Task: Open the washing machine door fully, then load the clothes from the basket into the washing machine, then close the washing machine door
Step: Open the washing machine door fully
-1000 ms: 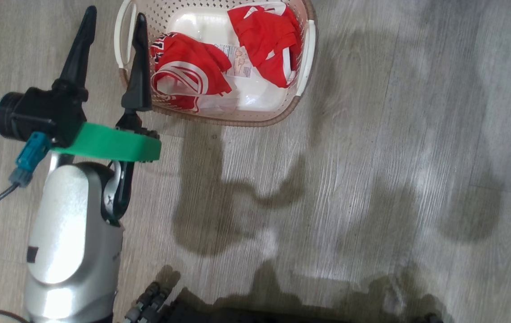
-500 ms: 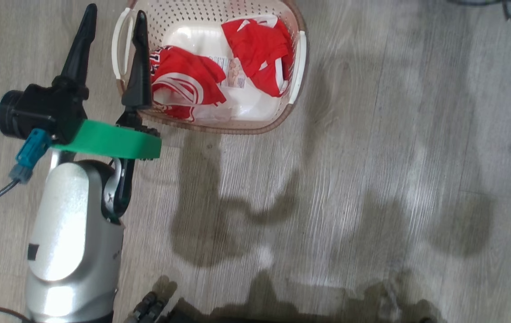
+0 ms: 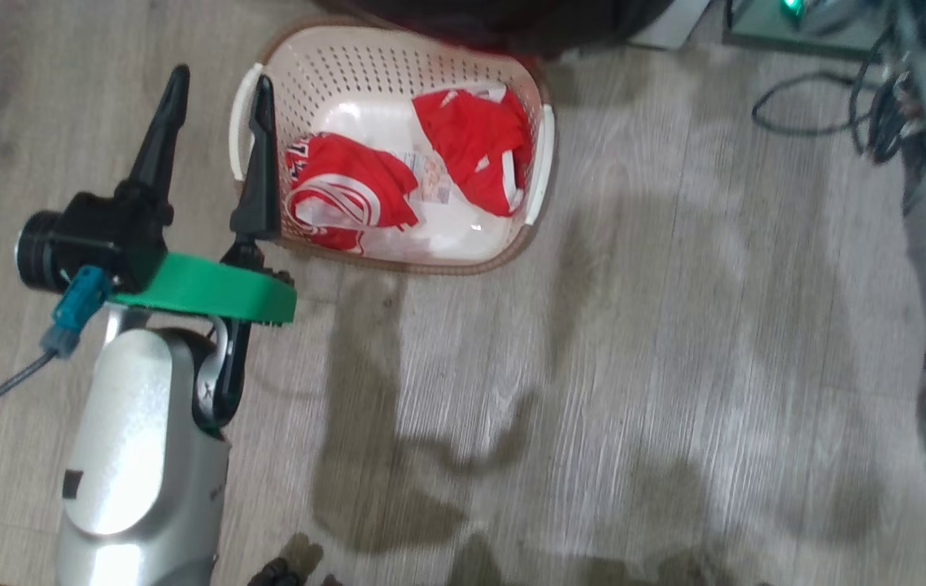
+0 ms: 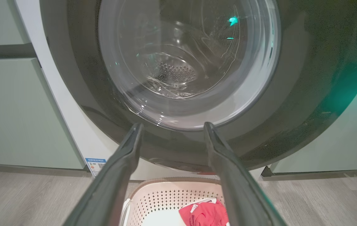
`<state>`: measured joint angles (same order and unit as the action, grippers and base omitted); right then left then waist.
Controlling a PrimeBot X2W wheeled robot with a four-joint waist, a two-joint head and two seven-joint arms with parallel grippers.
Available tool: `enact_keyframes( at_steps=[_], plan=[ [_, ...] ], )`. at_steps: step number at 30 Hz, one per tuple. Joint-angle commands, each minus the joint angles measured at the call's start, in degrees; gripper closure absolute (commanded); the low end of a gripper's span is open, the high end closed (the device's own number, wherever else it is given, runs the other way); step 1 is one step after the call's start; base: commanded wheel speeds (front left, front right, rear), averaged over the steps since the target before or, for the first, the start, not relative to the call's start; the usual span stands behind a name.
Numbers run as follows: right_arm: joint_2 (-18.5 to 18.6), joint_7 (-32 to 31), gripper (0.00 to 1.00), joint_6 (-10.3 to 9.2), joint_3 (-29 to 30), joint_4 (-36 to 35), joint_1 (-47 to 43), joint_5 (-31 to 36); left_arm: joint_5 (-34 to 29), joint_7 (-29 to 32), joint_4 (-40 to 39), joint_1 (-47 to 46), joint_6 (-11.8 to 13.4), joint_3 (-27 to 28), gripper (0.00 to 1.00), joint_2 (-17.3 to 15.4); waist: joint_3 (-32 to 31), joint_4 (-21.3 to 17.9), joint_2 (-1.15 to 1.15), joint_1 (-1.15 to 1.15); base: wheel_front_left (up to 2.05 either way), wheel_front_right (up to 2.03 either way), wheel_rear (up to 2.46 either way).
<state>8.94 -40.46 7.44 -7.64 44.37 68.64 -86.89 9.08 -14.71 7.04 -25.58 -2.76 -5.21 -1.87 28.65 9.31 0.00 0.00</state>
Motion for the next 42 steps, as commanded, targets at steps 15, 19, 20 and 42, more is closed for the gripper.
enact_keyframes(
  at_steps=[15, 19, 20, 42],
  plan=[
    [-3.3, -5.9, 1.00, 0.05, -3.1, -9.2, -15.0, -2.2, 1.6, -0.3, 0.5, 6.3, 1.9, 1.5, 0.00, -1.0, -9.4, 5.1, 0.00, 0.00, 0.00, 0.00, 0.00],
    [-3.9, -6.8, 1.00, 0.05, -4.0, -10.5, -18.3, -2.6, 2.1, -0.3, 0.9, 7.7, 2.4, 1.1, 0.00, -1.0, -11.5, 7.3, 0.00, 0.00, 0.00, 0.00, 0.00],
    [-4.0, -7.0, 1.00, 0.05, -4.3, -10.8, -19.0, -2.6, 2.2, -0.3, 1.1, 8.1, 2.5, 1.1, 0.00, -1.0, -12.0, 7.8, 0.00, 0.00, 0.00, 0.00, 0.00],
    [-5.9, -5.9, 1.00, 0.05, -9.5, -10.3, -24.3, -3.8, 4.8, -0.3, 1.7, 11.8, 4.7, -0.7, 0.00, -1.0, -15.4, 18.3, 0.00, 0.00, 0.00, 0.00, 0.00]
  ],
)
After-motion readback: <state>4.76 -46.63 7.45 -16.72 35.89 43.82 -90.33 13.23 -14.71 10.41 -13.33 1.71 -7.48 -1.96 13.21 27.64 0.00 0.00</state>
